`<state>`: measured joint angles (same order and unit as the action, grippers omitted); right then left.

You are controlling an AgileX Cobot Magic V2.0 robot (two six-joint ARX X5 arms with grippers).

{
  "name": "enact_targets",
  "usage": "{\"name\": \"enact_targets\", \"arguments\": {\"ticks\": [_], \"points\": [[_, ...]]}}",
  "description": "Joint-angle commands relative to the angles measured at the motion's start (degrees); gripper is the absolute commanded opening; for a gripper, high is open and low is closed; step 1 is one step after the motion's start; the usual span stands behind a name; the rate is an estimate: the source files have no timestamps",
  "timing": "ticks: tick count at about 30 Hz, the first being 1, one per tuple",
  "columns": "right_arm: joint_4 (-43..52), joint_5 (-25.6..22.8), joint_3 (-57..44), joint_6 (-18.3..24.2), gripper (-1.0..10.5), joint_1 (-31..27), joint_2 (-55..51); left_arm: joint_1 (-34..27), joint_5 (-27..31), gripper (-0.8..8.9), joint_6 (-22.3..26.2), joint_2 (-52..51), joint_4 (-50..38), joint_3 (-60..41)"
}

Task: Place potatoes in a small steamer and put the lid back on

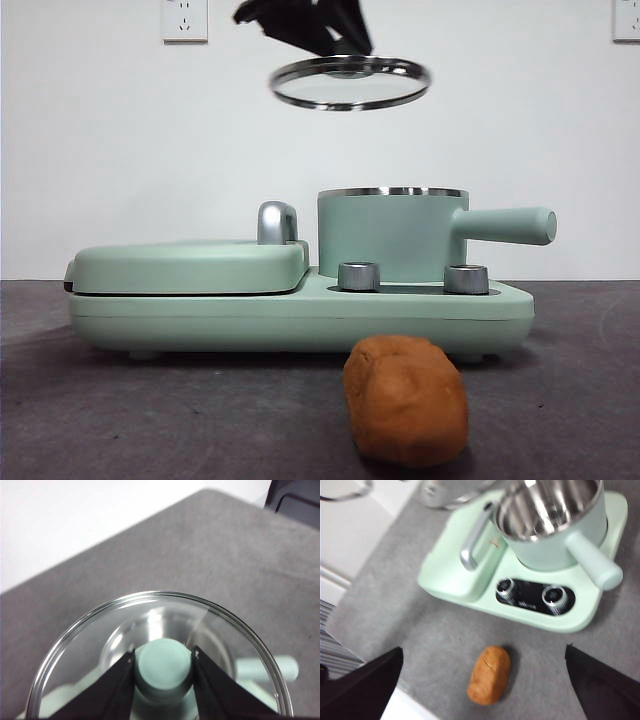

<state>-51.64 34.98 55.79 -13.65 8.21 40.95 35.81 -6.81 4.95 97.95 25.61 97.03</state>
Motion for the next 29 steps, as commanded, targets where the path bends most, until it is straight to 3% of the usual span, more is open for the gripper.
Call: {"name": "enact_targets", "arguments": {"ticks": [1, 10, 15, 29], "points": [[0.3, -4.7, 1.0, -3.5, 5.2, 5.6, 3.0, -1.2, -0.2, 0.77, 0.1, -2.1, 1.0, 1.7], [1.2, -20.5, 1.0, -8.0, 5.2, 25.5, 15.1, -7.9, -0.2, 0.15, -0.1, -4.5, 8.1, 1.7], [2.7, -25.7, 1.0, -10.2, 5.2, 33.0, 23.3, -11.8, -0.2, 0.15, -1.1, -5.0, 8.3, 1.7], [10.3, -27.3, 1.3, -13.4, 5.2, 40.8, 46.4, -21.6, -0.2, 0.15, -2.7, -5.2, 8.1, 1.7]]}}
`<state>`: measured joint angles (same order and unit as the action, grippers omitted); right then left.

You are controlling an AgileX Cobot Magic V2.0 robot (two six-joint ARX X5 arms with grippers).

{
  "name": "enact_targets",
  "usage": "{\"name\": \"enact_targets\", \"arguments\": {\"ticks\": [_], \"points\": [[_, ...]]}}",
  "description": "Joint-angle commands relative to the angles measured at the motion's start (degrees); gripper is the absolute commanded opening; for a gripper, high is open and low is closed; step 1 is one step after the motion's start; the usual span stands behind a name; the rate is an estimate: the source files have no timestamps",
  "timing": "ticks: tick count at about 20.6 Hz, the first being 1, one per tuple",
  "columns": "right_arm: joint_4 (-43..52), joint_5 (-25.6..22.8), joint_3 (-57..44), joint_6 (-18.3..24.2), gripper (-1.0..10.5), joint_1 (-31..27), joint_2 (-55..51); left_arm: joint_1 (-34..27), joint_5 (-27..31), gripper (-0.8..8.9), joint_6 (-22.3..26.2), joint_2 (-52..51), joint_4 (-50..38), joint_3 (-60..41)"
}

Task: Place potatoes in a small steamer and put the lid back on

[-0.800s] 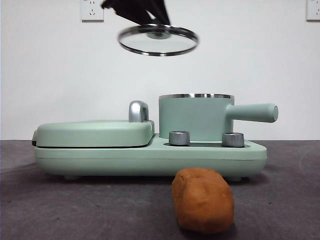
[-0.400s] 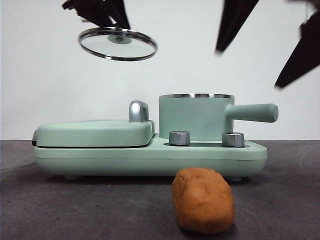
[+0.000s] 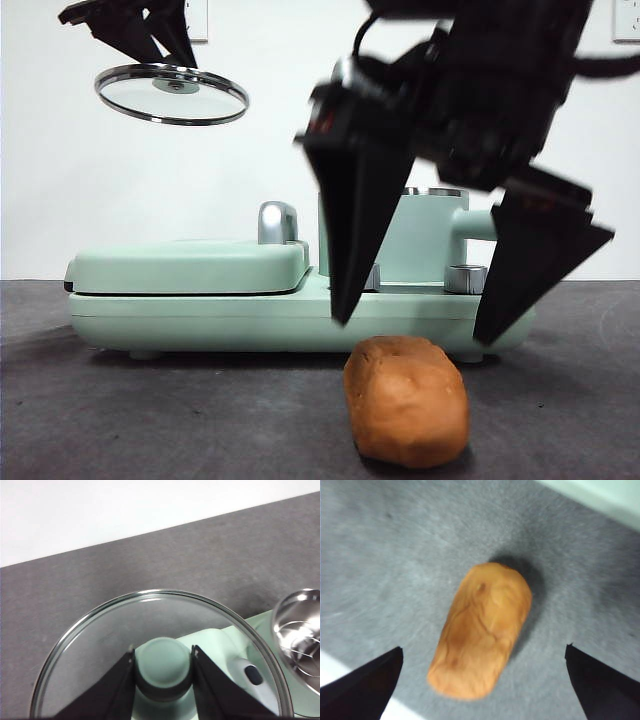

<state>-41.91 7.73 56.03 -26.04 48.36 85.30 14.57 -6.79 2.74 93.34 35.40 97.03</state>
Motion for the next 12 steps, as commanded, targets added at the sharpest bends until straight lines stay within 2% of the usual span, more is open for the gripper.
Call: {"name": "enact_targets", "arguments": {"ticks": [1, 4, 7, 12], "points": [[0.9, 0.0, 1.0, -1.0, 5.2, 0.7, 3.2, -0.8, -0.2, 0.15, -0.5, -0.5, -1.7, 1.7], [2.8, -0.1, 1.0, -1.0, 5.1, 0.7, 5.4, -1.6, -0.2, 0.15, -0.5, -0.5, -1.7, 1.7], [4.9, -0.1, 1.0, -0.9, 3.4, 0.8, 5.8, -1.8, -0.2, 0.15, -0.5, -0.5, -1.7, 1.7], [4.8, 2.0, 1.0, -0.9, 3.4, 0.8, 7.4, -1.8, -0.2, 0.15, -0.7, -0.5, -1.7, 1.7]]}}
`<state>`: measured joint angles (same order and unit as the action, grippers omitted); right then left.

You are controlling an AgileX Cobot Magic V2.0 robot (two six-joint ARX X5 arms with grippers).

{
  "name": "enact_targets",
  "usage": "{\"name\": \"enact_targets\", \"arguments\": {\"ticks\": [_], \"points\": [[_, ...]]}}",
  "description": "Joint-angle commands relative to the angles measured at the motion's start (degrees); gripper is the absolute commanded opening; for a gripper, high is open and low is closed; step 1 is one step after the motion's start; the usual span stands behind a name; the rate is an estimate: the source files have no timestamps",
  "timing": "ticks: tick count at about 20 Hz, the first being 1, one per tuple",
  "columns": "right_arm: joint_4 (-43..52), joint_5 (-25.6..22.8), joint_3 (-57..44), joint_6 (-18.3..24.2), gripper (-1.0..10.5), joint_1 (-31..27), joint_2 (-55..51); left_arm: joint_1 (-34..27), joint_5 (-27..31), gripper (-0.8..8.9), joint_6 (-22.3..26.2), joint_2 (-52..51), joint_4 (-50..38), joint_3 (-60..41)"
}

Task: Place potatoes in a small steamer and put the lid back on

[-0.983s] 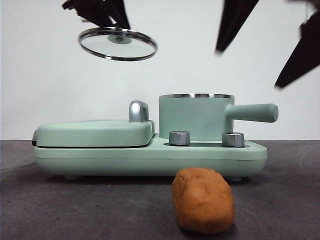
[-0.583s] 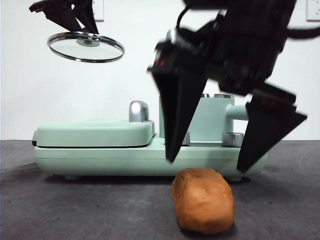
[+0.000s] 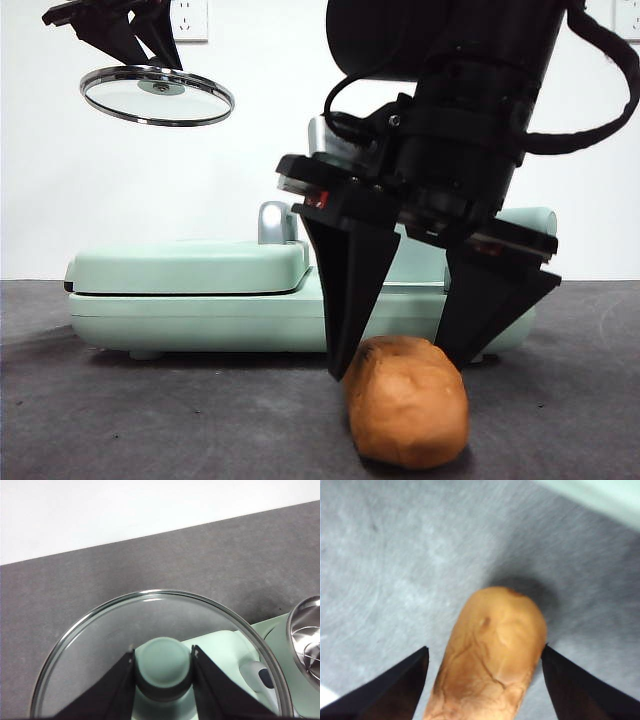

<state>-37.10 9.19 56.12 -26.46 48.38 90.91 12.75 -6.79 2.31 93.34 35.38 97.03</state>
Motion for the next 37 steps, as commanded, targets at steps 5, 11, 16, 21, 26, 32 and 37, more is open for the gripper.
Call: {"name": "enact_targets", "arguments": {"ticks": [5, 11, 16, 21, 26, 32, 37], "points": [[-1.0, 1.3, 1.0, -0.6, 1.8, 0.8, 3.7, 0.0, -0.2, 0.15, -0.2, -0.5, -1.5, 1.7], [-8.7, -0.3, 9.6, -0.2, 1.6, 0.0, 3.6, 0.0, -0.2, 0.15, -0.2, -0.5, -1.4, 1.7], [-15.6, -0.2, 26.5, 6.6, 1.6, -7.0, 4.5, 0.0, -0.2, 0.15, -0.2, -0.5, -1.5, 1.7], [-26.8, -0.3, 49.7, 12.4, 1.6, -16.5, 14.4, 0.0, -0.2, 0.15, -0.3, -0.5, -1.6, 1.7], [-32.4, -0.3, 65.4, 14.5, 1.6, -21.0, 25.3, 0.0, -0.2, 0.15, -0.4, -0.5, -2.0, 1.7], [-34.1, -0.2, 73.4, 14.8, 1.6, -23.6, 33.8, 0.0, -0.2, 0.15, -0.4, -0.4, -2.0, 1.6], [-35.5, -0.2, 73.4, 15.0, 1.6, -24.6, 36.9, 0.0, -0.2, 0.15, -0.5, -0.4, -2.0, 1.6]]}}
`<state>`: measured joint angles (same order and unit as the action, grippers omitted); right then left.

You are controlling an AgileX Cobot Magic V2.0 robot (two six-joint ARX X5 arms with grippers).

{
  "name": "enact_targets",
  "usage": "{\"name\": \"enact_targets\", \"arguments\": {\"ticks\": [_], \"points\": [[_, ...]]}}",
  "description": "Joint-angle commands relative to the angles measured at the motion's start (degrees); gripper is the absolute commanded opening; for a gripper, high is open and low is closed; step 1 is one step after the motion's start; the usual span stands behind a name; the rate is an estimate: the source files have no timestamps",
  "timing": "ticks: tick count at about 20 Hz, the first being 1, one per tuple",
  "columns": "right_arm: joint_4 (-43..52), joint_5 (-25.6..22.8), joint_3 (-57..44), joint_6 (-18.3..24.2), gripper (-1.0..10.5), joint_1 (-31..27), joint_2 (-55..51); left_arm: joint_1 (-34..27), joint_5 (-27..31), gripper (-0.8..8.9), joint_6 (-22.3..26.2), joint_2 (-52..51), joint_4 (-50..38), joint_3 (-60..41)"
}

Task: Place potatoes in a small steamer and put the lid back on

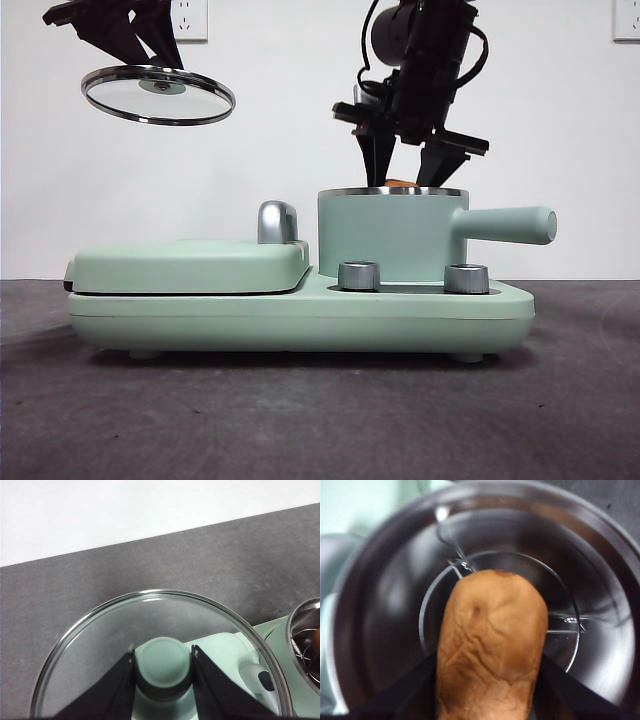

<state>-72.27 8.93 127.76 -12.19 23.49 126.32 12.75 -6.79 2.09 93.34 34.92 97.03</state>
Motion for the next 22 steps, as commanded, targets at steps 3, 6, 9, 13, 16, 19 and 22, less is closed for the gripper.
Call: {"name": "enact_targets", "arguments": {"ticks": [3, 6, 9, 13, 16, 19, 22], "points": [[-0.6, -0.2, 1.8, 1.1, 1.6, 0.3, 1.9, 0.0, -0.2, 0.15, -0.2, -0.4, -1.5, 1.6], [-2.1, -0.2, 1.8, 1.2, 1.6, 0.3, 2.4, 0.0, -0.2, 0.15, -0.8, -0.4, -1.5, 1.6], [-2.0, -0.2, 1.8, 2.0, 3.0, 0.3, 2.5, 0.0, -0.2, 0.15, -1.3, -0.4, -1.5, 1.6], [-3.5, 0.0, 5.6, 2.9, 4.4, 0.3, 1.3, 0.0, -0.2, 0.15, -1.6, -0.4, -1.5, 1.6], [-9.0, -1.1, 11.7, 4.7, 4.4, 0.4, -3.5, 0.1, -0.2, 0.15, -1.7, -0.4, -1.5, 1.6], [-9.1, -3.1, 8.0, 5.7, 4.4, 1.1, -11.9, 0.9, -0.2, 0.15, -1.7, -0.4, -1.4, 1.6], [-9.1, -6.4, -3.0, 5.7, 4.4, 1.5, -22.1, 2.0, -0.2, 0.15, -1.7, -0.4, -1.0, 1.6]]}}
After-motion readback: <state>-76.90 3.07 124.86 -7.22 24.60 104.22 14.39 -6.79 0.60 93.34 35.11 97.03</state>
